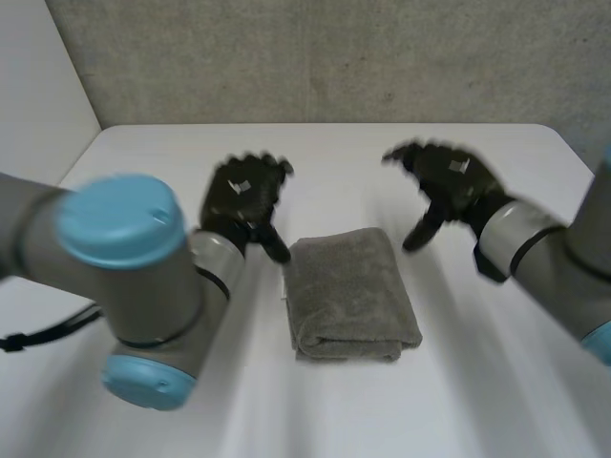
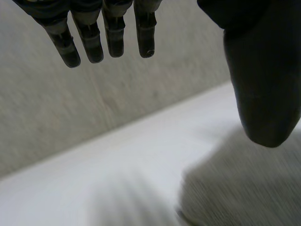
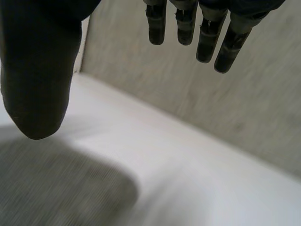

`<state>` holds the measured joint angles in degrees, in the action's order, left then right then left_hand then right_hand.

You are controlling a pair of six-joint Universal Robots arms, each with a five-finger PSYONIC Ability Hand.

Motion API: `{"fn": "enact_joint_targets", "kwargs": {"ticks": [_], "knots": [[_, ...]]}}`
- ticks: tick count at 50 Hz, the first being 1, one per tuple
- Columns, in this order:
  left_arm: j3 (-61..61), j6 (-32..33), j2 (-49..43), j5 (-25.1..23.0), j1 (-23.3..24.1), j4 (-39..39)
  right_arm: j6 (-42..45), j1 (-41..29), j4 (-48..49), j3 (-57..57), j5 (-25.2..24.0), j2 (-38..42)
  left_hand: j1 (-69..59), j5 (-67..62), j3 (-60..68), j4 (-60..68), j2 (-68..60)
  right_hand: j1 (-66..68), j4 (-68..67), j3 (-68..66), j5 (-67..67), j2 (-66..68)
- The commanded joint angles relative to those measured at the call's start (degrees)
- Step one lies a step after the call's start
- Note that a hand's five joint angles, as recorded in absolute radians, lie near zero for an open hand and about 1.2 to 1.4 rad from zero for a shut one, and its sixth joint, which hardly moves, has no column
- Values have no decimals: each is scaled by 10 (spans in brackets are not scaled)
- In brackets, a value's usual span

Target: Fold the towel.

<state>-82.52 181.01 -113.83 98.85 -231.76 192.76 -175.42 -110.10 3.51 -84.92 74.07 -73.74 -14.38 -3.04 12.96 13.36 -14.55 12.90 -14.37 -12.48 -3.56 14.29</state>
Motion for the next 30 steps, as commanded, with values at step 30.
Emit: {"fn": "enact_joint_targets", "kwargs": {"ticks": [30], "knots": [[47,2,114,6,-106,-120,-6,5,-39,55,142,-55,23,10,-30,-34,25,-29,44,25,36,-43]]}}
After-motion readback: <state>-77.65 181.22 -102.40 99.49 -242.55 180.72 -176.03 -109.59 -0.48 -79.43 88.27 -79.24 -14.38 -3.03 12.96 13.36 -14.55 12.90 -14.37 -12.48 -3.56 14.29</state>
